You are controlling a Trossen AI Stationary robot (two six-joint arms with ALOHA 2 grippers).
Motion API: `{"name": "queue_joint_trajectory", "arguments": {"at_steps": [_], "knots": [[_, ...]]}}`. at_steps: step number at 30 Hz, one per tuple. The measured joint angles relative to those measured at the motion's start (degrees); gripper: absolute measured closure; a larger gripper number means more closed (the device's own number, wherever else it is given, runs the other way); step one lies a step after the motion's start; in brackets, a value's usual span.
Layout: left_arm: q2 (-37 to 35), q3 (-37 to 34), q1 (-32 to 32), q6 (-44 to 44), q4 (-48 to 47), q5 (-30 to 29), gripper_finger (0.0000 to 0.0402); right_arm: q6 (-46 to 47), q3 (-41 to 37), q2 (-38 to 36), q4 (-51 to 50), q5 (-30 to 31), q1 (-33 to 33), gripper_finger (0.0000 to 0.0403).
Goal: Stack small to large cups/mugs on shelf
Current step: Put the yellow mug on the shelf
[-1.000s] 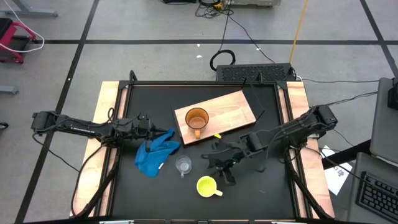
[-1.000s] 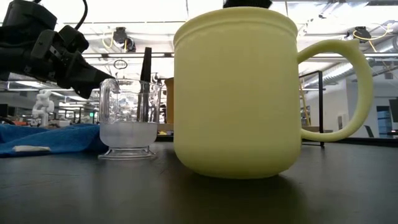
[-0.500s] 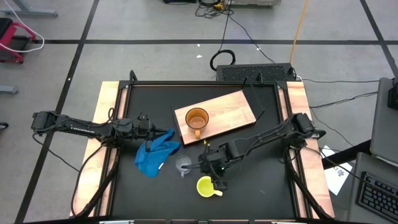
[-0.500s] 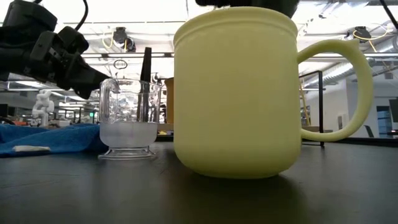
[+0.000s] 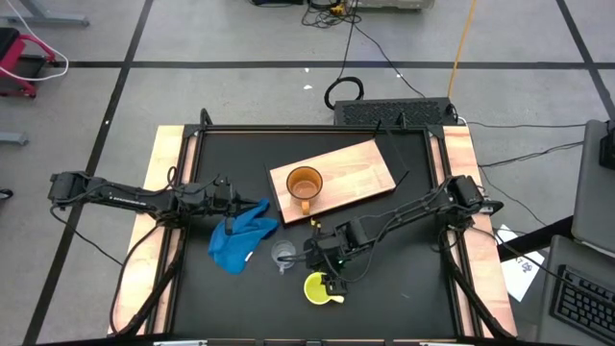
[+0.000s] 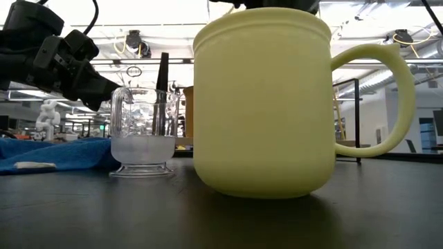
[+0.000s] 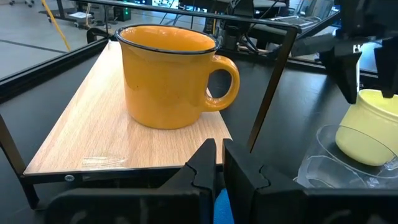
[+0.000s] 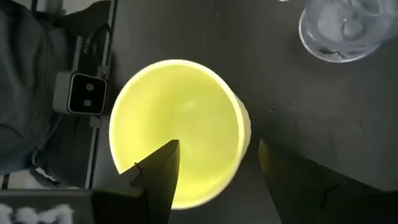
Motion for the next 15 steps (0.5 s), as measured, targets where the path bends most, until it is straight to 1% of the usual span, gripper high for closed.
{"name": "queue_joint_trajectory", "arguments": {"at_steps": [6,15], "knots": [[0.0,0.0,0.0,0.0,-0.2,0.0,0.0371,-0.6,-0.8,2.2,2.1,-0.1,0.0,0.0188],[0.0,0.0,0.0,0.0,-0.7,0.0,0.0371,-3.6,-0.9,3.3,0.8,-0.2,-0.1,0.0189]]}}
